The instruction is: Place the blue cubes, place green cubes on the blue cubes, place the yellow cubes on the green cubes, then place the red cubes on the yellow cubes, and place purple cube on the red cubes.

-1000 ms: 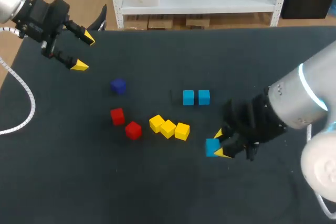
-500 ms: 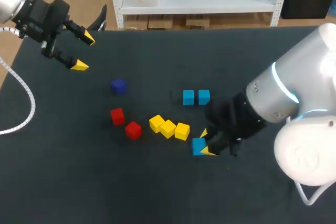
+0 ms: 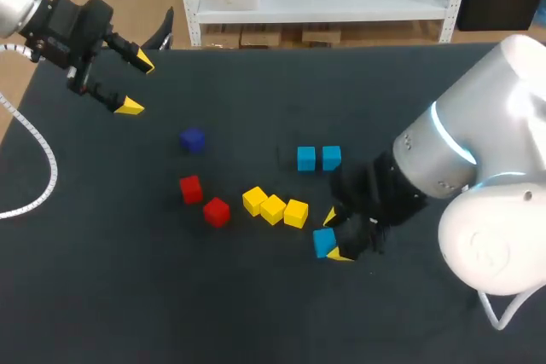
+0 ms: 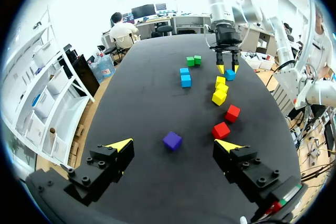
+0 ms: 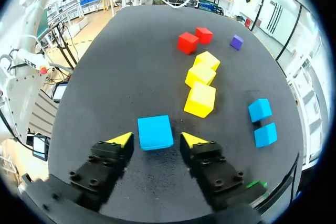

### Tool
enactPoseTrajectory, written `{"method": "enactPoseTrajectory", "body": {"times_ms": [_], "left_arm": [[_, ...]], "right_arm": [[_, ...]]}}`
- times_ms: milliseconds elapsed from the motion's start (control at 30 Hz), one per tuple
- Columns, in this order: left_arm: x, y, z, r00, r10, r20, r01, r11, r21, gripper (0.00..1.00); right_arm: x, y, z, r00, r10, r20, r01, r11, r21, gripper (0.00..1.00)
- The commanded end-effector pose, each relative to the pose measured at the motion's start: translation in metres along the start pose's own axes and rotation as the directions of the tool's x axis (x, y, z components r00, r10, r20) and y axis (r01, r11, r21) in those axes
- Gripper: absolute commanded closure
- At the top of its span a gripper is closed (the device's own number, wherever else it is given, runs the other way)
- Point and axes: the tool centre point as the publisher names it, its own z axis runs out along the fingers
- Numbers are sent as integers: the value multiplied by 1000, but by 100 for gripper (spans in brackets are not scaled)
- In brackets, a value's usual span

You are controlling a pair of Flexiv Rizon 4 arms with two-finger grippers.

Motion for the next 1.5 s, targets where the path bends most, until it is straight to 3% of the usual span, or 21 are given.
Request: {"method": "enactPoseTrajectory", "body": {"times_ms": [33, 200, 333, 567, 800, 1067, 1300, 1500], "left_arm": [[1, 1, 0, 1000, 4, 2, -4, 1000, 0, 0], [1, 1, 0, 1000, 4, 2, -4, 1000, 0, 0], [1, 1, 0, 1000, 4, 2, -4, 1000, 0, 0], [1, 1, 0, 1000, 4, 2, -4, 1000, 0, 0], [1, 1, 0, 1000, 4, 2, -4, 1000, 0, 0], [1, 1, 0, 1000, 4, 2, -4, 1000, 0, 0], [1, 1, 0, 1000, 4, 2, -4, 1000, 0, 0], [1, 1, 0, 1000, 4, 2, -4, 1000, 0, 0]], "right_arm": [[2, -3, -6, 1000, -1, -4, 1, 1000, 0, 0], [5, -13, -44, 999, 35, 15, -36, 999, 33, 0], [12, -28, -93, 993, 78, 92, -81, 996, 35, 0], [42, -61, -170, 958, 159, 237, -170, 985, 26, 0], [75, -97, -220, 933, 139, 332, -152, 988, 15, 0], [101, -113, -241, 911, 59, 409, -49, 998, -34, 0], [111, -117, -239, 888, 108, 446, -101, 994, -40, 0], [111, -114, -234, 894, 101, 436, -104, 994, -16, 0]]}}
